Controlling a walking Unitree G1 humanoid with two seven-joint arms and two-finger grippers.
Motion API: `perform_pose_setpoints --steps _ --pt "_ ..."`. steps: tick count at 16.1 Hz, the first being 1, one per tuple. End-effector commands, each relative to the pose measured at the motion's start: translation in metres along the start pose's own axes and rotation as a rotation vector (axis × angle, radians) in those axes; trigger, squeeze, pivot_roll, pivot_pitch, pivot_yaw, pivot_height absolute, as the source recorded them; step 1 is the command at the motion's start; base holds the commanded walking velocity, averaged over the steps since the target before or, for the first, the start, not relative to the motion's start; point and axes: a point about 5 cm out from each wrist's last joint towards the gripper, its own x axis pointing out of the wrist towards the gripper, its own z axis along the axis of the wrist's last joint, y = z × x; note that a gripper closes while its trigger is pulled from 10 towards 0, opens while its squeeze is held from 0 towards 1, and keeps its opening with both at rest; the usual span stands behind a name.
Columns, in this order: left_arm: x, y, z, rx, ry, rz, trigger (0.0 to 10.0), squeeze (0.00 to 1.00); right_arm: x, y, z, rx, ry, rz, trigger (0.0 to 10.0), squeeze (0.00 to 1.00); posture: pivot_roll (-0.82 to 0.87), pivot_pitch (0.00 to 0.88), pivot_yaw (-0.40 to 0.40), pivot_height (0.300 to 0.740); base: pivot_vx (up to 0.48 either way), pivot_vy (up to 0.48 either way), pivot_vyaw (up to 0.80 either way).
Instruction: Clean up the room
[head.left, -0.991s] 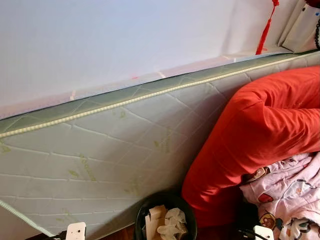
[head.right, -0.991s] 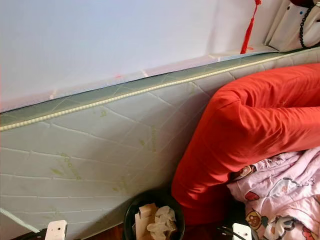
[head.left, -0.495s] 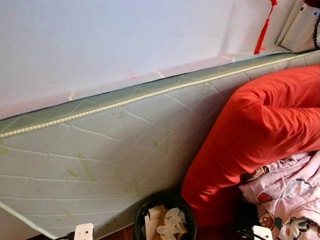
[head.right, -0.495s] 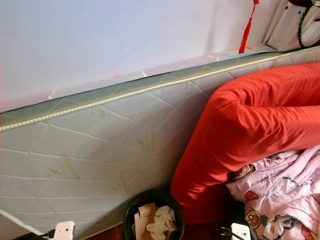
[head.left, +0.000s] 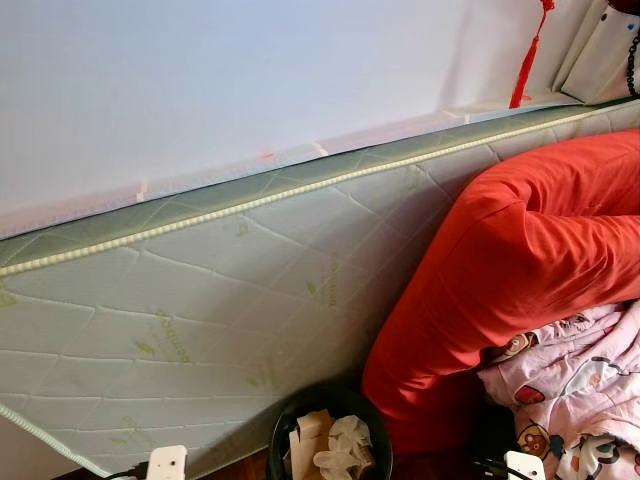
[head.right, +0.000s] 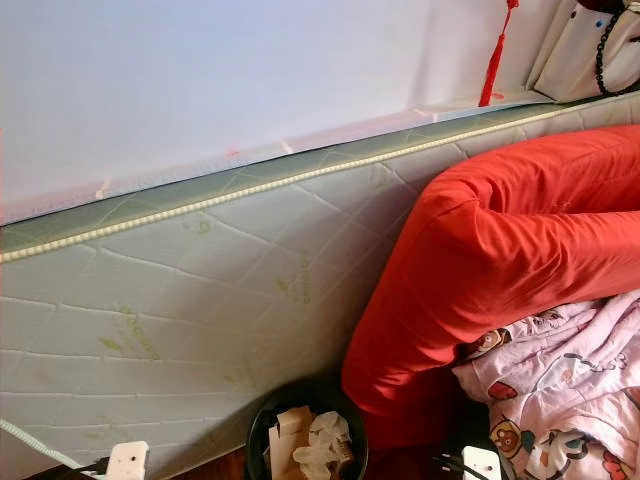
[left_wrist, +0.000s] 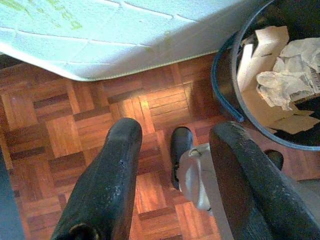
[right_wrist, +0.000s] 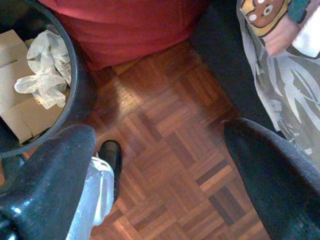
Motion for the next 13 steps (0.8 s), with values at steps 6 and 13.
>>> perform_pose_setpoints --steps 6,13 --pt "-0.004 0.006 -0.013 -0.015 0.028 0.013 10.0 0.00 0.000 -0.001 0.000 0.011 -0.006 -0.004 10.0 0.00 0.03 0.000 -0.018 0.740 -0.203 0.000 0.00" --pt "-0.001 -0.010 -0.011 -0.001 0.029 -0.002 10.0 0.00 0.000 0.000 -0.002 -0.001 0.000 0.001 10.0 0.00 0.03 0.000 -0.015 0.740 -0.267 0.000 0.00"
